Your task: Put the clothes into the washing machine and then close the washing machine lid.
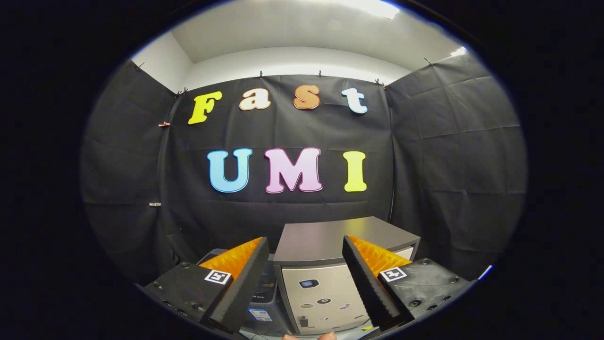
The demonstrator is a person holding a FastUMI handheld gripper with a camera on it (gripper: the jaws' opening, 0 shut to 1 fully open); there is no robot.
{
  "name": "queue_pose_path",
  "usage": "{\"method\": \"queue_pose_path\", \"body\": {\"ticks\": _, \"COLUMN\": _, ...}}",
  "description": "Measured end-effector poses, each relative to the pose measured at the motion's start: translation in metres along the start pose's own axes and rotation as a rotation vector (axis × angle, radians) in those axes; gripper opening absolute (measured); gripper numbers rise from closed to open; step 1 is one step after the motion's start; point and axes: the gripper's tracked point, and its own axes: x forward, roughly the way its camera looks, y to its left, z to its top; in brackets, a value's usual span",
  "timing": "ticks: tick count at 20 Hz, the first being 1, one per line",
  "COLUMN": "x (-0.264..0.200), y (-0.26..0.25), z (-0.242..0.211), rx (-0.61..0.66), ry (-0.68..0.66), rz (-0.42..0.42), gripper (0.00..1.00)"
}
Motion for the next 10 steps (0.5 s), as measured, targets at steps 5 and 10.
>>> {"method": "queue_pose_path", "body": {"ticks": 5, "x": 0.0031, "y": 0.0026, "z": -0.0082, "rx": -0.010, "ry": 0.022, "rz": -0.011, "gripper": 0.98}}
{"method": "queue_pose_path", "body": {"ticks": 10, "x": -0.0044, "y": -0.0035, "z": 0.0004, "rx": 0.007, "ry": 0.007, "rz": -0.018, "gripper": 0.98}}
